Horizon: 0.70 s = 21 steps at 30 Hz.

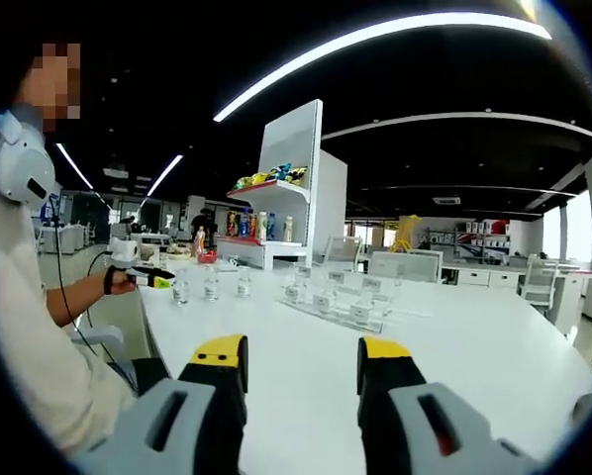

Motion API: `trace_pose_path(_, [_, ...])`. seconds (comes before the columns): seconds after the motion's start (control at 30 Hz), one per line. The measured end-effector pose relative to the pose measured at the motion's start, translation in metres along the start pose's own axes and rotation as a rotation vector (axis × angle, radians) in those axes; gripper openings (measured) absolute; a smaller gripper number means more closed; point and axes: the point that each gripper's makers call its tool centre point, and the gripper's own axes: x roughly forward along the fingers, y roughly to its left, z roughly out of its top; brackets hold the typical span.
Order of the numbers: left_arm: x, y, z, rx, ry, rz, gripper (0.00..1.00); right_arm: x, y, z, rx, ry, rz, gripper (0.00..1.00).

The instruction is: Identify the label on the chemical reagent bottle, grasp the chemical reagent bottle, and place it in the designated position on the reagent rack

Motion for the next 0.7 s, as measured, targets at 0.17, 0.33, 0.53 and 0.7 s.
trace_pose_path(0.17, [0.005,0.004,0.004,0.000,-0.032,0.033,0.49,0.001,-0.003,-0.003,0.001,0.010,-0.024,0.44])
trace_pose_path(0.33, [0.010,0.003,0.007,0.002,-0.053,0.039,0.49,0.003,0.000,-0.002,0.008,0.004,-0.024,0.44])
trace_pose_path(0.53, [0.016,0.001,0.007,0.016,-0.044,0.039,0.49,0.004,-0.001,-0.004,0.015,0.005,-0.029,0.44])
trace_pose_path(0.7, [0.018,0.000,0.010,-0.004,-0.055,0.041,0.43,0.005,-0.003,-0.006,0.023,0.007,-0.041,0.44])
